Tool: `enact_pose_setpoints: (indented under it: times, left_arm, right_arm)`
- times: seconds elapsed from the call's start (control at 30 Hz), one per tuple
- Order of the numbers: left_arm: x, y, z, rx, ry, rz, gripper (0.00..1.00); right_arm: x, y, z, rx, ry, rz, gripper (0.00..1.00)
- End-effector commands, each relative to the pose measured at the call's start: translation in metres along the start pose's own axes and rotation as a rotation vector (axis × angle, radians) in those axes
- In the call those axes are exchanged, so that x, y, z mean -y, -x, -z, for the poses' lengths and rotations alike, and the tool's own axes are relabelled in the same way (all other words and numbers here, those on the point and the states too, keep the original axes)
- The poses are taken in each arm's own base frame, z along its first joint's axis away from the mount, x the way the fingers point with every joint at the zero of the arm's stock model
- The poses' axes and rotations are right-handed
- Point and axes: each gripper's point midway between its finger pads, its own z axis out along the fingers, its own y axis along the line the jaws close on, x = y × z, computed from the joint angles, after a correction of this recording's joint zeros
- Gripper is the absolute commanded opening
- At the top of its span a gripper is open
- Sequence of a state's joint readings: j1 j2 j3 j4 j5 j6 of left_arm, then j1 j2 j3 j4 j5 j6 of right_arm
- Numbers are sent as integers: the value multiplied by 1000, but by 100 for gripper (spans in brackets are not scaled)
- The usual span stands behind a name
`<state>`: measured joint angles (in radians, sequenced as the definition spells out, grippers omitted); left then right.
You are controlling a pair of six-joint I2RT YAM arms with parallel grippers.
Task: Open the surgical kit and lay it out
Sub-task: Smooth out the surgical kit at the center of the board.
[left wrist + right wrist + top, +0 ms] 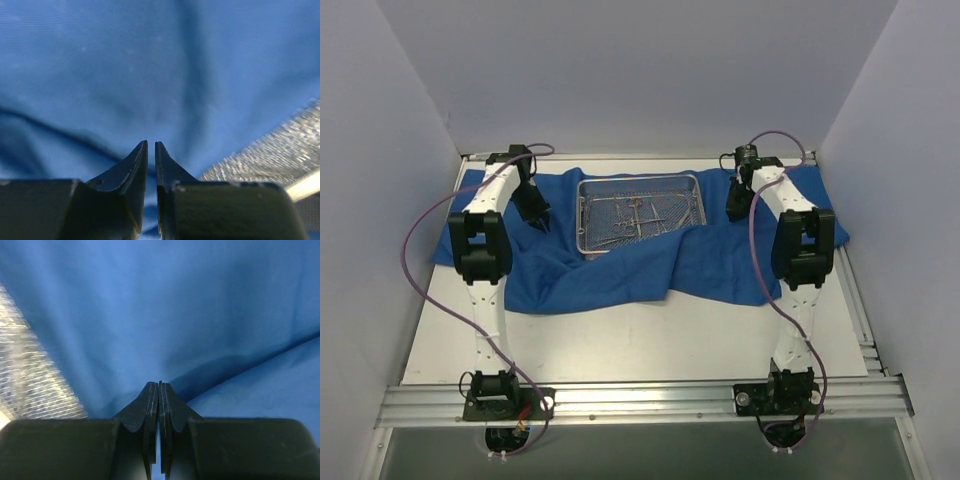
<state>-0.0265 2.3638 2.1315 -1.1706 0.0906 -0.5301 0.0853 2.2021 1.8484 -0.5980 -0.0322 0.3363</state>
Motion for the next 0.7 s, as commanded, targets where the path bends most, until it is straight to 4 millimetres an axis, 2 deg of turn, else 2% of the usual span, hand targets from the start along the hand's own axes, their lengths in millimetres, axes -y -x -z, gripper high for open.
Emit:
enact_pose_setpoints:
  times: [0.0,0.1,0.13,0.17,0.2,0.23,0.27,0.37,0.43,0.5,0.53,0.6,0.63,0.67]
  left_arm:
    - [-5,-6,-17,-47,56,-6,20]
    - [-11,-4,-37,-87,73,21,19]
    - [-9,5,-36,-71,63,30,19]
    - [-12,5,-50,-91,74,37,19]
    - [-12,9,-55,-94,66,48,19]
    - [-7,17,-54,-79,50,59,19]
    - [-23,24,-67,-99,54,107,19]
    - [-29,40,-84,-125,-26,207,18]
    - [-28,47,-96,-138,-83,265,17]
    - [-32,58,-98,-128,-109,302,17]
    - [-31,57,-106,-145,-122,321,17]
    - [-31,65,-105,-135,-149,341,16]
    - [-29,67,-109,-138,-163,355,16]
    - [-28,71,-108,-128,-177,361,16]
  right_arm:
    - [34,-17,-16,-50,-139,2,3]
    - [47,-28,-42,-96,-195,-4,4]
    - [51,-30,-50,-105,-211,-6,5]
    - [57,-35,-64,-127,-230,-10,6]
    - [61,-37,-73,-138,-242,-15,8]
    - [65,-39,-79,-147,-252,-25,8]
    - [69,-47,-93,-176,-262,-31,9]
    - [79,-51,-113,-204,-274,-66,10]
    - [75,-42,-118,-188,-256,-75,12]
    - [89,-38,-124,-195,-269,-118,13]
    - [87,-21,-122,-166,-261,-129,13]
    - [86,-24,-129,-205,-252,-125,13]
    - [84,-14,-133,-186,-242,-124,13]
    - [86,-14,-132,-197,-250,-117,14]
